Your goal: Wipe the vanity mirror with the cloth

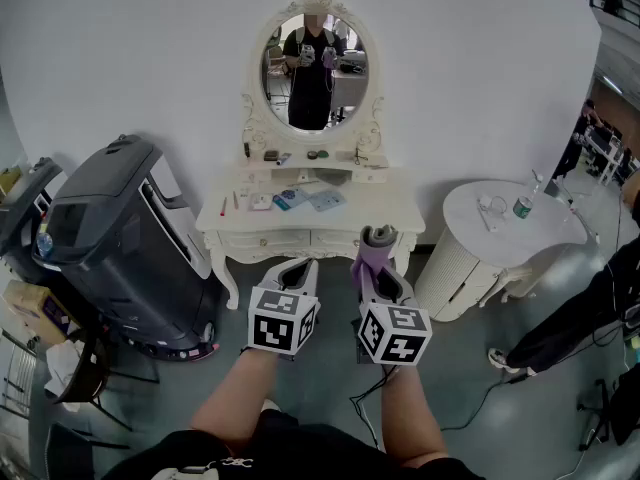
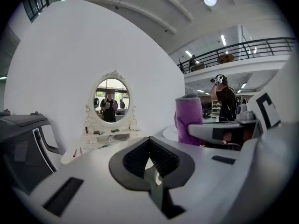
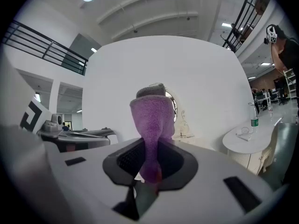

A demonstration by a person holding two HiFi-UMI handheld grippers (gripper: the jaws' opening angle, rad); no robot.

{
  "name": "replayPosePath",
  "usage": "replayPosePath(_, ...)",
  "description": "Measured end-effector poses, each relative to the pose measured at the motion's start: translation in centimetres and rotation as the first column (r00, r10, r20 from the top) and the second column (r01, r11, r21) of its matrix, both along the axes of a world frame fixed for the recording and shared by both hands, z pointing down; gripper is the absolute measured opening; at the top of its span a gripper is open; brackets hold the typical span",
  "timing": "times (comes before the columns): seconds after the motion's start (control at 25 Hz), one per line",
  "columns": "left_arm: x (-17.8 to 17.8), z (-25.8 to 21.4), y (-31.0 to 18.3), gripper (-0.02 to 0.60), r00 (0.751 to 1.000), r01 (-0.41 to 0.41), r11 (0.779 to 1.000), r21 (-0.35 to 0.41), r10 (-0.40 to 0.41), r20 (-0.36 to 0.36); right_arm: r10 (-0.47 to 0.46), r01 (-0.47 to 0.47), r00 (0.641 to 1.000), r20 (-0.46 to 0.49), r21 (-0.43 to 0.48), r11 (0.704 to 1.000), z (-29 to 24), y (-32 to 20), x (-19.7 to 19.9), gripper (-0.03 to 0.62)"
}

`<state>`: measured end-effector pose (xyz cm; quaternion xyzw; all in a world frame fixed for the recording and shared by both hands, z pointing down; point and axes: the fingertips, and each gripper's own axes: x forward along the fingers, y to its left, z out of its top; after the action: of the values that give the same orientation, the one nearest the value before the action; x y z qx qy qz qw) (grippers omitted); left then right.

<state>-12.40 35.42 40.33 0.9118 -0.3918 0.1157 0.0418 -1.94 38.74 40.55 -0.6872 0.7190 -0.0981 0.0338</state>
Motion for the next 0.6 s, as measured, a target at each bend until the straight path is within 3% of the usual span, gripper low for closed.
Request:
replayPosePath(0.32,2.6,0.4,-1.7,-0.003,1.0,0.011,1.0,0.001,-0.011,0.024,-0.011,0.011,1.0,-0.008,0.009,1.0,-0.3,-2.0,2.4,0.074)
replayPosePath(0.6,4.3,0.0,-5.2,-0.002,0.999,0.035,0.999,-0.013,-0.035,0.017,-0.032,0.03,0.998,0.054,0.028,0.999,-0.7,-5.3,4.2,0.075)
